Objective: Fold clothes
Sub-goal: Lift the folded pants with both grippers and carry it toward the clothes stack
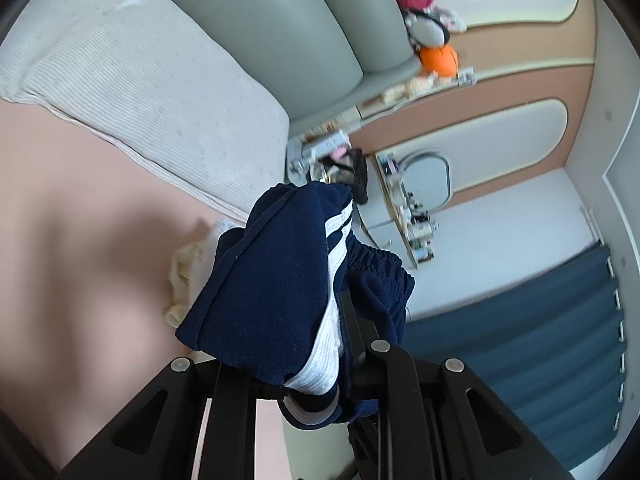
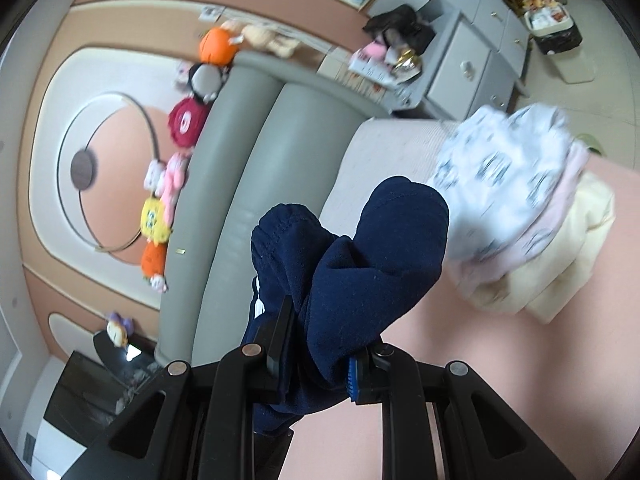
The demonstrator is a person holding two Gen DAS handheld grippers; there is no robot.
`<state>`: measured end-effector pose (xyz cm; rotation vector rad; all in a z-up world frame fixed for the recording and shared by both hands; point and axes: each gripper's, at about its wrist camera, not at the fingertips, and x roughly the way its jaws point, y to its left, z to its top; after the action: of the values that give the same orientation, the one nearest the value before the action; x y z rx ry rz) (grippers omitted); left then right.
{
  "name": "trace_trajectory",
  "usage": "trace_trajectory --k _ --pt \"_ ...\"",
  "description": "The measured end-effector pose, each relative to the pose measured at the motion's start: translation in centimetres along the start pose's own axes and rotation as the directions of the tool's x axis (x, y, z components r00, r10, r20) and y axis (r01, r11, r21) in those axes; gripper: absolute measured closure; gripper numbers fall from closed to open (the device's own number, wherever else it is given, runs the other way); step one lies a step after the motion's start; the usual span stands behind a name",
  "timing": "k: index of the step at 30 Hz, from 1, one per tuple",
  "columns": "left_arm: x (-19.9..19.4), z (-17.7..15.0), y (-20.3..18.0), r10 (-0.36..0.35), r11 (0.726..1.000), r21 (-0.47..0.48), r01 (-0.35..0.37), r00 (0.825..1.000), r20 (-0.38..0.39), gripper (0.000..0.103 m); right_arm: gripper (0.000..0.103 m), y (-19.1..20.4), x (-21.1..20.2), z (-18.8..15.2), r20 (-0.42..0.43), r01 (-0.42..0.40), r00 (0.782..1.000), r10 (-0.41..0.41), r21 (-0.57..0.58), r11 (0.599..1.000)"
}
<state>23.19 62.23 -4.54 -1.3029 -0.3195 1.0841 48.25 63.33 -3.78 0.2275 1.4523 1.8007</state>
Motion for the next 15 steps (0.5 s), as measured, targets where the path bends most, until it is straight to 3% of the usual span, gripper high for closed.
trace_trajectory --k 15 --pt "9.7 -1.6 -3.7 -0.036 0.997 0.072 0.042 0.996 -0.084 0.087 0.084 -4.9 -2.3 8.1 0.086 0.053 0.995 -0.053 -0.003 0.999"
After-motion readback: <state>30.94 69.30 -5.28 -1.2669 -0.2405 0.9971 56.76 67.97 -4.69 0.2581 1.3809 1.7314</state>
